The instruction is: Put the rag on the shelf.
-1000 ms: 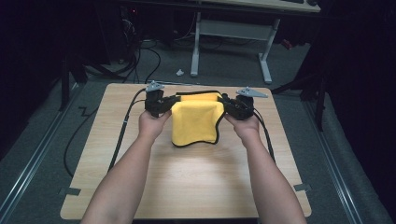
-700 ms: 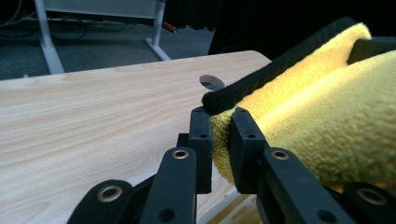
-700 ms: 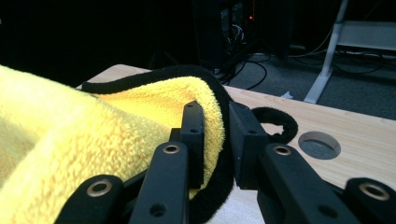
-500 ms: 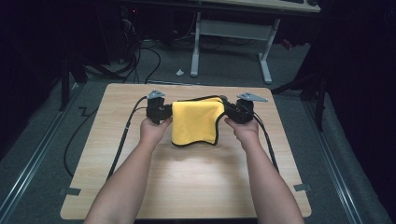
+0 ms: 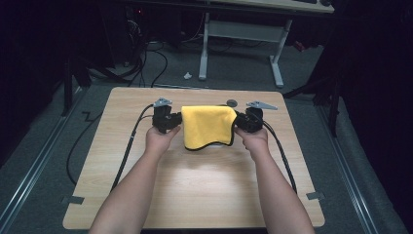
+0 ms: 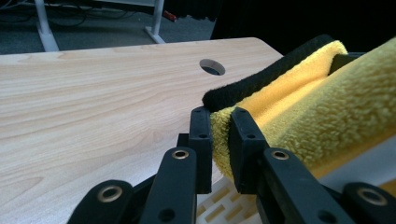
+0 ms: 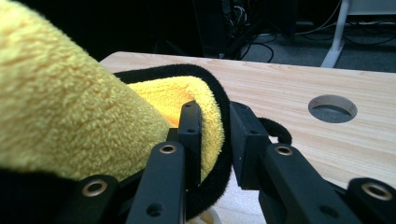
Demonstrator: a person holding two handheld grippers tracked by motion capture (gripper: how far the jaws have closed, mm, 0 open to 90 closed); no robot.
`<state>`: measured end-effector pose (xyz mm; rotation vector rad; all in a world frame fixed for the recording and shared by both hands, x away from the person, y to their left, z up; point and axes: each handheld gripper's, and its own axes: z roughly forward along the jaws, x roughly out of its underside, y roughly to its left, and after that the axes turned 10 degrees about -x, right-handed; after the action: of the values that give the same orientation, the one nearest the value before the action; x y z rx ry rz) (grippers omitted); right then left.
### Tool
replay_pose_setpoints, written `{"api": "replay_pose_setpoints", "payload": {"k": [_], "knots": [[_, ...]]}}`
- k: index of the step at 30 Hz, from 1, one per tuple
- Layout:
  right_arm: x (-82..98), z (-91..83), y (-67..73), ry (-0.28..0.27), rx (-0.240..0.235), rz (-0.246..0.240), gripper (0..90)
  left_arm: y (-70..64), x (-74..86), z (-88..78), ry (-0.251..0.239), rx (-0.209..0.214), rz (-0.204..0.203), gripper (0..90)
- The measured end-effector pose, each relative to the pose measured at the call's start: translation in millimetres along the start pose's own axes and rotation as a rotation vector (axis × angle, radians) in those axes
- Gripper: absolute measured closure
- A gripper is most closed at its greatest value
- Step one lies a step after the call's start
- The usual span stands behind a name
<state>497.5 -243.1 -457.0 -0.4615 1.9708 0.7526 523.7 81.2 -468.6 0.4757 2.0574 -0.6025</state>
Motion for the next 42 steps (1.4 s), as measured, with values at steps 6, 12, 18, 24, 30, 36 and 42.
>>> {"api": "replay_pose_setpoints", "payload": {"k": [6,12,18,24,30,36,42], "knots": [[8.1,2.2,-3.2,0.002,-0.004,0.027,75.1,0.6,2.0,2.0,0.019,-0.001,-0.004,79.3],[3.9,0.1,0.0,-0.005,0.008,0.006,73.0,1.0,0.0,-0.4,0.012,-0.003,-0.01,75.9],[-3.0,-6.4,1.4,-0.006,0.053,-0.009,62.7,1.4,-1.5,-5.1,0.015,-0.022,0.005,70.9],[-8.7,-14.5,1.8,-0.028,0.086,-0.026,60.1,0.2,-5.9,-11.4,-0.008,-0.04,0.002,67.3],[-14.7,-22.3,3.2,-0.051,0.111,-0.049,59.9,-1.0,-9.8,-18.9,-0.025,-0.06,0.008,67.2],[-18.9,-28.6,4.9,-0.064,0.128,-0.07,60.0,0.9,-13.3,-28.5,-0.042,-0.08,0.017,67.3],[-20.7,-34.6,7.2,-0.062,0.139,-0.085,59.9,3.6,-12.5,-39.3,-0.07,-0.105,0.013,67.2]]}}
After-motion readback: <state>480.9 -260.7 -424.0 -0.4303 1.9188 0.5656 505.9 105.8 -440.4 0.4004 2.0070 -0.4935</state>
